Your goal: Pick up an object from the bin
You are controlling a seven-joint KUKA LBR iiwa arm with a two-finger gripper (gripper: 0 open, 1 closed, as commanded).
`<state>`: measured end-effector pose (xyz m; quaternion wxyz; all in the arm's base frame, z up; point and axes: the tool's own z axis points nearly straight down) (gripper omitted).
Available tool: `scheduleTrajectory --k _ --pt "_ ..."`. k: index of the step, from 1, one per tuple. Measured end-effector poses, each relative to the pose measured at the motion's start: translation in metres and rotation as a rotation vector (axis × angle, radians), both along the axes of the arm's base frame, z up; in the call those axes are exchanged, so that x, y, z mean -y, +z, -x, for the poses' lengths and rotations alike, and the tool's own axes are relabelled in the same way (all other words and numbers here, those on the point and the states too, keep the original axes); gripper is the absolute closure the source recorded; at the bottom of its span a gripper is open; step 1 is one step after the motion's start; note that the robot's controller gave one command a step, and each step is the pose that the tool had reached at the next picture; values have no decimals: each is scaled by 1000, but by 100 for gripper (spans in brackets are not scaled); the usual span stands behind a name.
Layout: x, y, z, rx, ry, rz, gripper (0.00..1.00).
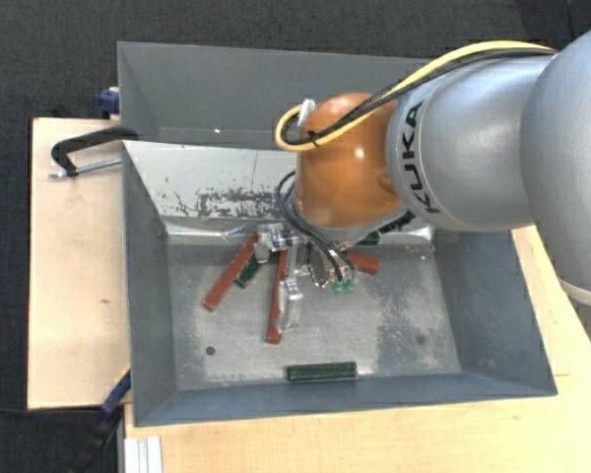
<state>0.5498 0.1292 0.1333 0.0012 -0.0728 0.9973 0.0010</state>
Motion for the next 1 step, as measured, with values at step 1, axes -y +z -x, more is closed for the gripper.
scheduleTrajectory --k 1 --pt "-7 -42 -16 3 328 1 0"
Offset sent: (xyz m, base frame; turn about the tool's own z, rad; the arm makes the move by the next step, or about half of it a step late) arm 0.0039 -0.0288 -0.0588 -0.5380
